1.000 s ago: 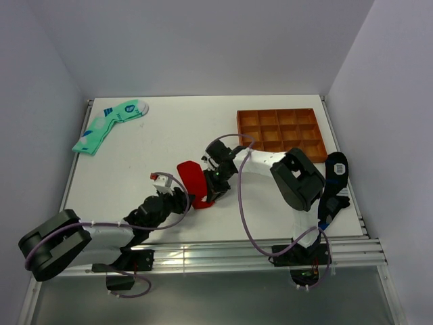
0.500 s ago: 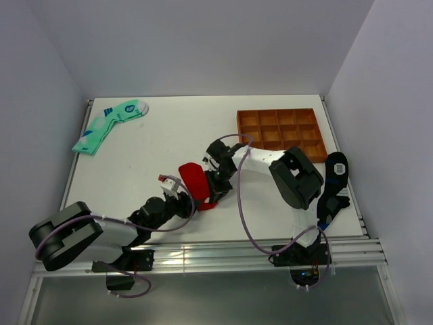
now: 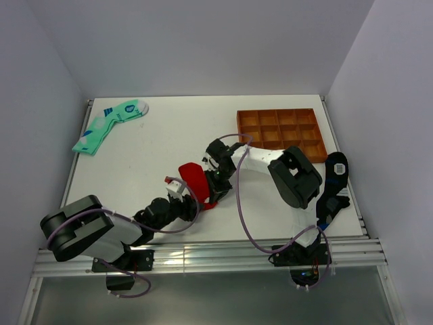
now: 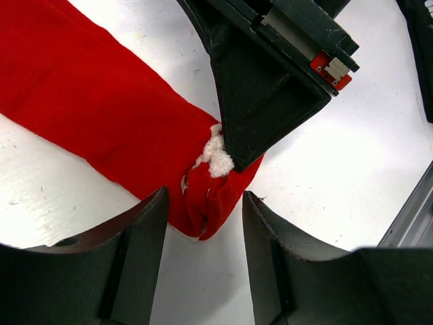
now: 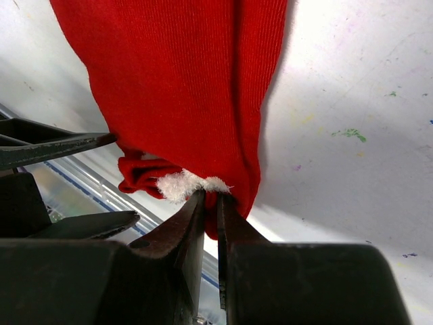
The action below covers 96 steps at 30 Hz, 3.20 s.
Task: Roll the socks
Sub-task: Roll the sock at the center of the board.
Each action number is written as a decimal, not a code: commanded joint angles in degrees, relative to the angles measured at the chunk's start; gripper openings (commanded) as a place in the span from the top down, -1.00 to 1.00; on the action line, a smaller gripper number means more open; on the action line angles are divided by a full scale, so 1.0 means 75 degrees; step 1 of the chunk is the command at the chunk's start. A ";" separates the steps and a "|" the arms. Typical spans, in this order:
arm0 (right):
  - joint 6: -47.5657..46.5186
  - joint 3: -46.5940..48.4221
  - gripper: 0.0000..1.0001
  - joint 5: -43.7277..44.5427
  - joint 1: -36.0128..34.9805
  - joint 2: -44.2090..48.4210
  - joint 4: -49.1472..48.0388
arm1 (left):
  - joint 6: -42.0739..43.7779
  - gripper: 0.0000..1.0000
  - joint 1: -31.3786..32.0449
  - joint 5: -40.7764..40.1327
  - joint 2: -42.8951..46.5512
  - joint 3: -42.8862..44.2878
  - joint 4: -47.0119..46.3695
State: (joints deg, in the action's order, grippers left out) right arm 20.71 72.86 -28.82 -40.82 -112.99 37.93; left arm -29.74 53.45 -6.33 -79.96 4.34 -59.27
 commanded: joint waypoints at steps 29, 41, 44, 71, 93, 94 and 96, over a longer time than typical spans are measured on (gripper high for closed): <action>0.0027 -0.0760 0.91 0.0631 0.0052 0.0627 -0.0603 | -0.0664 0.99 0.0080 0.0105 -0.1103 0.0499 -0.0291; 0.0215 -0.2378 0.60 0.0971 0.0063 0.1998 -0.2068 | -0.1144 0.99 -0.0095 0.0936 -0.0929 0.1752 0.2661; 0.0391 -0.2718 0.40 0.1135 0.0064 0.2361 -0.2630 | -0.1203 0.99 -0.0329 0.1345 -0.0811 0.1870 0.3470; 0.0660 -0.7216 0.09 0.1276 -0.0053 0.5152 -1.0914 | -0.1156 0.99 -0.2216 0.3912 -0.0950 0.3652 0.7468; -0.0204 -0.7219 0.04 0.1496 -0.1201 0.3275 -1.2982 | -0.0864 0.99 -0.2919 0.5097 -0.1315 0.4472 0.9249; -0.0323 -0.7137 0.04 0.1626 -0.1283 0.3485 -1.2504 | -0.0817 0.99 -0.2943 0.5121 -0.1326 0.4519 0.9296; -0.0581 -0.7125 0.04 0.1884 -0.1529 0.3674 -1.2056 | -0.0805 0.99 -0.3037 0.5319 -0.1350 0.4554 0.9378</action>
State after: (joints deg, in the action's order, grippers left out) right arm 21.34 17.69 -19.49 -50.17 -88.62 -57.08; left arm -38.06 31.55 31.90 -89.36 37.15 7.27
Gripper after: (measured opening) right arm 0.481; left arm 0.034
